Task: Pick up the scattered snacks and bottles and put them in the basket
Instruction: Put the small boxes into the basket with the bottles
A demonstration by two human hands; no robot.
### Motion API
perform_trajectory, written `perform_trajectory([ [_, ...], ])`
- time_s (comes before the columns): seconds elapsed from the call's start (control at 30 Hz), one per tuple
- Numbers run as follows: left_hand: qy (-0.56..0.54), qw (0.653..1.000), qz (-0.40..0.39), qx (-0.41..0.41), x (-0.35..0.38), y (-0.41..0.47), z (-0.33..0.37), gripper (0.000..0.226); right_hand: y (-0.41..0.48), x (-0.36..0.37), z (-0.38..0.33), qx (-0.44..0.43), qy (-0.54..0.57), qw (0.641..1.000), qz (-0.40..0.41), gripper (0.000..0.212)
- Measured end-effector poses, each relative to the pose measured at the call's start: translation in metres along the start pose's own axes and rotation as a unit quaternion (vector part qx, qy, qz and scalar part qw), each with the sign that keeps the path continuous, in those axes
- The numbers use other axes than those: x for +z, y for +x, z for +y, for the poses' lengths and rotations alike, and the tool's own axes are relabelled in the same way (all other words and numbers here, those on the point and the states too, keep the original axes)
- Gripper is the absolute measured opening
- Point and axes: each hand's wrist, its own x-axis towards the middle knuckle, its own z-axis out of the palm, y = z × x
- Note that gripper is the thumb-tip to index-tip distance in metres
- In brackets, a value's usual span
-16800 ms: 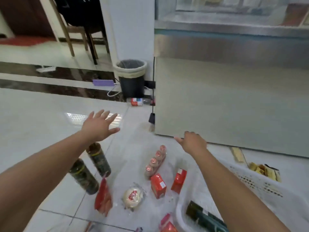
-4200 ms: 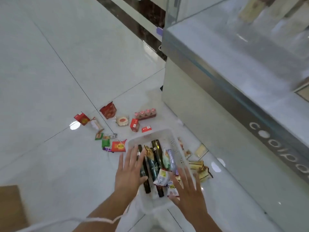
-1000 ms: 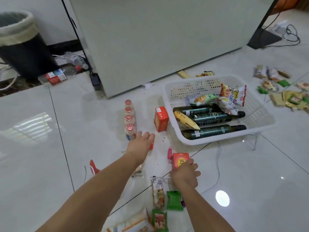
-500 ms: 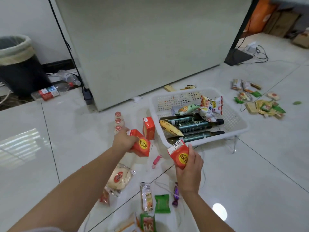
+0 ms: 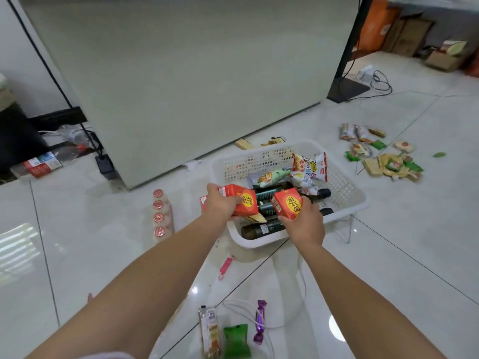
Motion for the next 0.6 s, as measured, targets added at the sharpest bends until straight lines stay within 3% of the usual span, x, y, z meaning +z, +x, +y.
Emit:
perform_trajectory([
  [0.2, 0.193, 0.977, -0.048, 0.081, 0.016, 0.025, -0.013, 0.056, 0.018, 0.013, -0.006, -0.047, -0.085, 0.995, 0.011, 0.075],
  [0.23, 0.269, 0.954, -0.059, 0.121, 0.016, 0.026, -0.012, 0.059, 0.020, 0.015, -0.009, -0.050, -0.090, 0.995, 0.000, 0.075],
  [0.3, 0.440, 0.869, -0.068, 0.217, 0.013, 0.026, -0.008, 0.068, 0.023, 0.018, -0.015, -0.051, -0.105, 0.992, -0.047, 0.076],
  [0.37, 0.539, 0.794, -0.052, 0.275, 0.001, 0.023, 0.000, 0.073, 0.021, 0.015, -0.019, -0.061, -0.142, 0.984, -0.093, 0.078],
  [0.53, 0.689, 0.657, -0.031, 0.305, -0.051, -0.012, 0.049, 0.075, -0.005, -0.041, -0.042, -0.075, -0.221, 0.965, -0.122, 0.074],
  [0.6, 0.714, 0.628, -0.042, 0.308, -0.070, -0.039, 0.095, 0.075, -0.011, -0.090, -0.064, -0.070, -0.234, 0.961, -0.132, 0.075],
])
